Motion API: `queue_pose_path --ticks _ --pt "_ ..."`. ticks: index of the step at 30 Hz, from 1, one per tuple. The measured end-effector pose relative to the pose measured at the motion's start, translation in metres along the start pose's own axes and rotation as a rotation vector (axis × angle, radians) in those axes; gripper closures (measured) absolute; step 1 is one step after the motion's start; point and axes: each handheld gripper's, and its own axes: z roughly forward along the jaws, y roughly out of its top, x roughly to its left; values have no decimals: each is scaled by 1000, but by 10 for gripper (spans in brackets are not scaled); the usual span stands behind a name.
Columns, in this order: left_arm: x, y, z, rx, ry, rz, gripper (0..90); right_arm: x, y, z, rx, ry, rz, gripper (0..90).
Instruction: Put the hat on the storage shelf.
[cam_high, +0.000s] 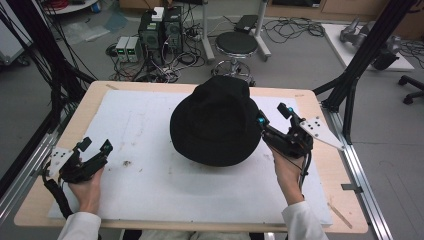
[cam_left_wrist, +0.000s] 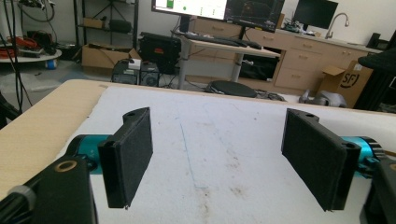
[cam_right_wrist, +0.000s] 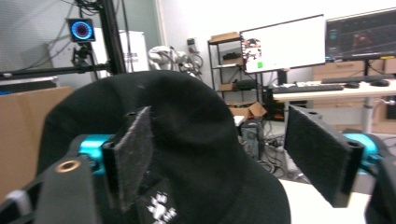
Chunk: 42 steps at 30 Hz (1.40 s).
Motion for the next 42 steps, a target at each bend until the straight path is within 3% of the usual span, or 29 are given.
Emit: queue_pose_path --ticks 5,13,24,33,37,42 --pt "0 0 0 -1 1 -1 251 -7 -5 -6 31 -27 -9 185" --pt "0 0 0 -3 1 -4 251 -17 -29 -22 86 -82 -16 147" --pt "1 0 -1 -2 4 -2 251 -30 -54 -48 114 -149 8 146" --pt "0 0 1 -2 0 -1 251 -41 -71 -63 121 -263 15 123" --pt "0 0 0 -2 1 -1 251 -46 -79 -69 108 -326 -4 123" --pt "0 0 0 -3 3 -3 251 -53 -87 -72 126 -358 16 123"
